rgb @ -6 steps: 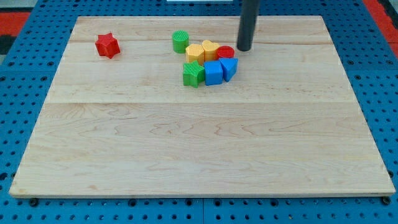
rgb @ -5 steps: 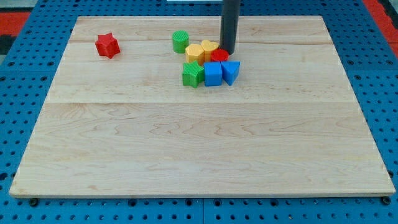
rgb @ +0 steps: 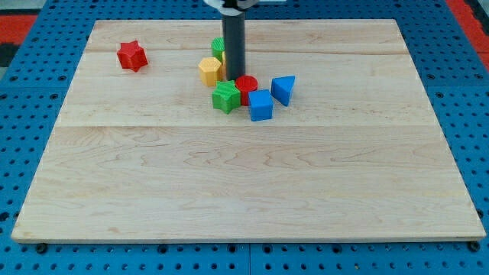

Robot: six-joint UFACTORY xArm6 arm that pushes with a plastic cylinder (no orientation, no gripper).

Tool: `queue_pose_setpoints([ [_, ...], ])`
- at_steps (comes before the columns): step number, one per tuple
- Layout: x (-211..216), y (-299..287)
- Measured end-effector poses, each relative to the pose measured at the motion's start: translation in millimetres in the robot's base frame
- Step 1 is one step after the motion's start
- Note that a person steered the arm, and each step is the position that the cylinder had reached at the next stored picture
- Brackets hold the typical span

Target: Move the red circle to the bottom left of red star

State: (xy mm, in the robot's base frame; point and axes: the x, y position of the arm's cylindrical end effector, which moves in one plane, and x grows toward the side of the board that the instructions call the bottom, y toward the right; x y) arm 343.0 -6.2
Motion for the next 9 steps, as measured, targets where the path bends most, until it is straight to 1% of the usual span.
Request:
queue_pose_setpoints([
  [1, 1.3, 24.8],
  [3, 34.5, 25.5],
  [4, 34.9, 44.0],
  [5, 48.5, 64.6],
  [6, 69.2, 58.5],
  [8, 77.8, -56.7],
  [9, 90.2, -79.2],
])
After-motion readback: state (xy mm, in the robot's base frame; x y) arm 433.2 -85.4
